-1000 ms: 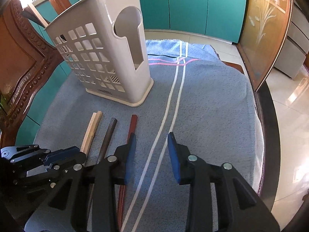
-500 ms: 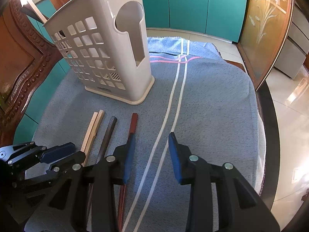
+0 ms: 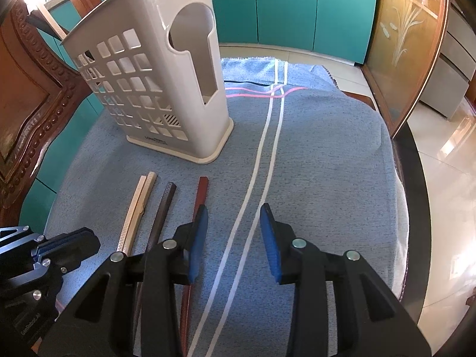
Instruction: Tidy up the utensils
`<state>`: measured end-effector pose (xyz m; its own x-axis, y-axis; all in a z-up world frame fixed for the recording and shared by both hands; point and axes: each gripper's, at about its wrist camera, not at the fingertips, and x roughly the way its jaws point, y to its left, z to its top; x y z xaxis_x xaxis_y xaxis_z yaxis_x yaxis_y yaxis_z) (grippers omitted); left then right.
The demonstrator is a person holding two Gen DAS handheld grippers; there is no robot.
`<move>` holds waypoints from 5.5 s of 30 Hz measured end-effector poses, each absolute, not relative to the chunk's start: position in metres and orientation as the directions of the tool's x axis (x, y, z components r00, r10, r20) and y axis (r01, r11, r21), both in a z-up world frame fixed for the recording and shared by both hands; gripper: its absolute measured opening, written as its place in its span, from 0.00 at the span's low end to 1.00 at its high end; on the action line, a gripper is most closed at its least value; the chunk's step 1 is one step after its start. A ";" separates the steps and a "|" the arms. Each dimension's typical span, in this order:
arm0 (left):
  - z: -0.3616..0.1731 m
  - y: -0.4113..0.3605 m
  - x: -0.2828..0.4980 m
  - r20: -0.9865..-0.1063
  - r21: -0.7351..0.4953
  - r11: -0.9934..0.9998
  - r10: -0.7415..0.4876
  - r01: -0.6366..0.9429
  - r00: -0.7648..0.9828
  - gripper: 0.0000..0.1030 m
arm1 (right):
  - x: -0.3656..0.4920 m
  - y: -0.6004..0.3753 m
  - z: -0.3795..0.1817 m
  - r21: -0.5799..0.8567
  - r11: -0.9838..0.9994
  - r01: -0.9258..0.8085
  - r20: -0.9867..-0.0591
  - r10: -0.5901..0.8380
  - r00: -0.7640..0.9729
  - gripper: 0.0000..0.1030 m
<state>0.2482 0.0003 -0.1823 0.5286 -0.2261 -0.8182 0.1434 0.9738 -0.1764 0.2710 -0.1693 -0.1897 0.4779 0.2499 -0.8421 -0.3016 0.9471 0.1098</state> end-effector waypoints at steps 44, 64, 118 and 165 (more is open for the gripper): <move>-0.211 0.014 0.261 -0.872 -0.131 0.990 -0.138 0.049 0.469 0.33 | 0.264 -0.156 -0.192 0.096 0.933 -0.348 -0.842 0.263 0.471 0.39; -0.216 -0.003 0.270 -0.866 -0.023 0.999 -0.044 0.049 0.498 0.33 | 0.263 -0.155 -0.199 -0.035 0.916 -0.399 -0.863 0.174 0.474 0.07; 0.042 -0.004 0.212 -0.292 -0.105 0.989 -0.135 0.108 0.947 0.07 | 0.206 -0.239 0.053 0.323 0.779 -0.538 -0.285 0.622 0.729 0.06; -0.028 0.017 0.236 -0.201 -0.088 0.988 0.108 -0.127 0.974 0.45 | 0.185 -0.220 -0.038 0.203 0.870 -0.449 -0.268 0.491 0.829 0.36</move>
